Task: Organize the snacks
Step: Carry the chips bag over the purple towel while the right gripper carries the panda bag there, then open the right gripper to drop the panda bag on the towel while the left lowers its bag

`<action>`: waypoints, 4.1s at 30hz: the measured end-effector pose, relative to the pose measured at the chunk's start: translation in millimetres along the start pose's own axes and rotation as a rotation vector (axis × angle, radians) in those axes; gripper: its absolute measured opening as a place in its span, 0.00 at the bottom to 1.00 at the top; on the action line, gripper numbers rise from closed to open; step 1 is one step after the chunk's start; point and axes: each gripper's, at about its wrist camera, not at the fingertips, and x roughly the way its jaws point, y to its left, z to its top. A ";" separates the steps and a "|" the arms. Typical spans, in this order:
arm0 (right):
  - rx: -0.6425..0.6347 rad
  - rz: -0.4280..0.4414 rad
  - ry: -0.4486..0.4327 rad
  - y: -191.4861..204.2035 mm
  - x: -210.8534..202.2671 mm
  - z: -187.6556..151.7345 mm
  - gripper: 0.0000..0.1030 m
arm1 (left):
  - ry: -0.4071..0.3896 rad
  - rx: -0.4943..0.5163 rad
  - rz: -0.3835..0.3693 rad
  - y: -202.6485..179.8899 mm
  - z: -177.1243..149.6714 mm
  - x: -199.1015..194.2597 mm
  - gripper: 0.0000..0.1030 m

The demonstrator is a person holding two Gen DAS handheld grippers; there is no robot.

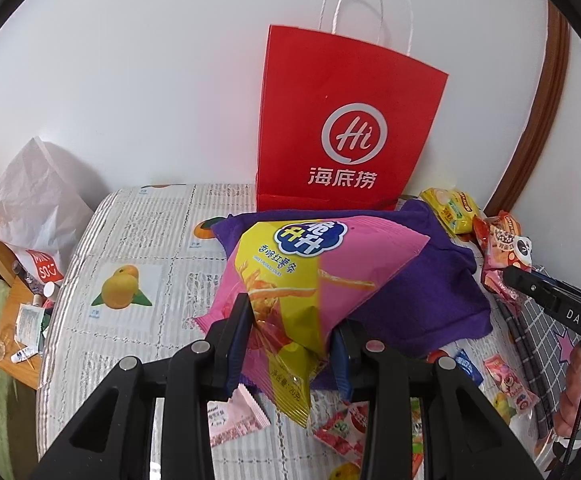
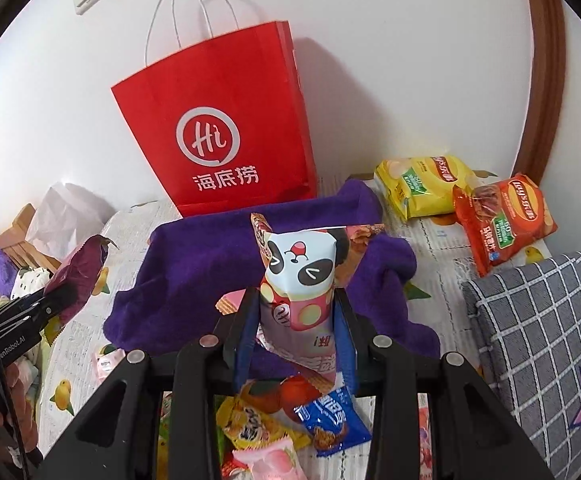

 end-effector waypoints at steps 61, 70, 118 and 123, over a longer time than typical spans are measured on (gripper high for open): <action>0.009 0.015 0.049 -37.1 3.2 -31.1 0.38 | 0.042 0.009 -0.029 -9.7 -2.1 39.3 0.34; 0.010 0.024 0.001 -26.8 10.4 3.1 0.38 | 0.019 0.003 -0.014 -1.8 8.1 35.5 0.34; -0.045 0.016 0.194 -10.6 121.5 -7.6 0.38 | 0.141 0.236 -0.038 -35.4 -36.9 94.8 0.86; -0.036 0.019 0.210 -13.1 128.3 -9.0 0.40 | 0.131 0.242 -0.055 -34.2 -37.6 89.4 0.73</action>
